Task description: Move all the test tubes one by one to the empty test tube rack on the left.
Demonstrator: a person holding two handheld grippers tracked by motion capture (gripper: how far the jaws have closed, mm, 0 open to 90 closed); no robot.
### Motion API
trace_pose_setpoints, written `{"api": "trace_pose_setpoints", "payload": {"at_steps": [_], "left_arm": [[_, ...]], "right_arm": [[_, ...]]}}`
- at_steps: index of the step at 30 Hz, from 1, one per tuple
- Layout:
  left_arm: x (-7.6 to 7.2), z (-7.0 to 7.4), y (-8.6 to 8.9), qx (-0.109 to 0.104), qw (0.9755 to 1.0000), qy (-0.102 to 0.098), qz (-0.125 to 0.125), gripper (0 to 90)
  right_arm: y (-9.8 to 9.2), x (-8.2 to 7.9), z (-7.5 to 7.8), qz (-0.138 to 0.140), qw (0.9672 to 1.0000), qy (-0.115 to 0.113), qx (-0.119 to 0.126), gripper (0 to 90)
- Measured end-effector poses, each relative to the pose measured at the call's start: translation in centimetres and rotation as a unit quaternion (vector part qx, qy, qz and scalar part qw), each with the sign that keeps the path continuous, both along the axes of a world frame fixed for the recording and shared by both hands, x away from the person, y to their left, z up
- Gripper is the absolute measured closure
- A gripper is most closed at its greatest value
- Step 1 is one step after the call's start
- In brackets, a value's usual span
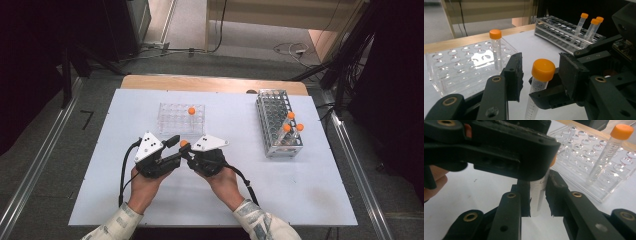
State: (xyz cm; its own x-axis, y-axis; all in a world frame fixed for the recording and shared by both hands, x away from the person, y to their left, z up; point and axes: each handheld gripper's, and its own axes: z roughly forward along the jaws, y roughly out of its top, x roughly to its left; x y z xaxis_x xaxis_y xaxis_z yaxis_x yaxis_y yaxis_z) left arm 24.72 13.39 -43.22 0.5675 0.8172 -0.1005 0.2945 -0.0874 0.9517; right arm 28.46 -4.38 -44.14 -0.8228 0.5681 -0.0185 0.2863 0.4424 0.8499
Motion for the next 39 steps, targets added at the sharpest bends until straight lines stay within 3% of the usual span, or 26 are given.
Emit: {"api": "trace_pose_setpoints", "payload": {"at_steps": [7, 15, 16, 17, 19, 20, 24, 28, 39], "left_arm": [[0.1, -0.2, 0.0, 0.006, 1.0000, 0.005, -0.002, 66.1], [0.3, -0.2, 0.2, -0.004, 0.9999, 0.013, -0.002, 70.1], [0.4, -0.1, 0.2, -0.008, 0.9999, 0.015, -0.001, 70.2], [0.5, -0.1, 0.3, -0.012, 0.9998, 0.016, -0.002, 70.2], [0.6, 0.0, 0.4, -0.013, 0.9998, 0.016, 0.002, 70.3], [0.7, 0.1, 0.5, -0.015, 0.9998, 0.014, 0.005, 70.3], [1.1, 0.6, 0.9, -0.024, 0.9995, 0.013, 0.015, 70.3], [2.0, 1.3, 1.4, -0.037, 0.9988, 0.012, 0.029, 70.3], [6.0, 3.4, 1.5, -0.023, 0.9972, 0.010, 0.070, 70.4]], "right_arm": [[0.2, 0.0, 0.0, 0.002, 1.0000, 0.001, 0.000, 72.4], [0.1, 0.1, -0.1, 0.004, 1.0000, 0.000, -0.003, 71.2], [-0.1, 0.1, 0.1, 0.002, 1.0000, 0.003, 0.001, 58.0], [-0.1, 0.1, 0.1, 0.002, 1.0000, 0.003, 0.001, 58.0], [-0.8, 0.2, 0.4, -0.007, 0.9999, 0.006, 0.008, 42.4], [-0.8, 0.2, 0.4, -0.007, 0.9999, 0.006, 0.008, 42.4], [-2.6, 0.4, 0.6, -0.018, 0.9997, 0.011, 0.014, 32.6], [-5.2, 0.4, 0.6, -0.033, 0.9991, 0.019, 0.021, 29.8], [-11.9, -1.4, 0.3, -0.075, 0.9967, 0.024, 0.020, 29.4]]}}
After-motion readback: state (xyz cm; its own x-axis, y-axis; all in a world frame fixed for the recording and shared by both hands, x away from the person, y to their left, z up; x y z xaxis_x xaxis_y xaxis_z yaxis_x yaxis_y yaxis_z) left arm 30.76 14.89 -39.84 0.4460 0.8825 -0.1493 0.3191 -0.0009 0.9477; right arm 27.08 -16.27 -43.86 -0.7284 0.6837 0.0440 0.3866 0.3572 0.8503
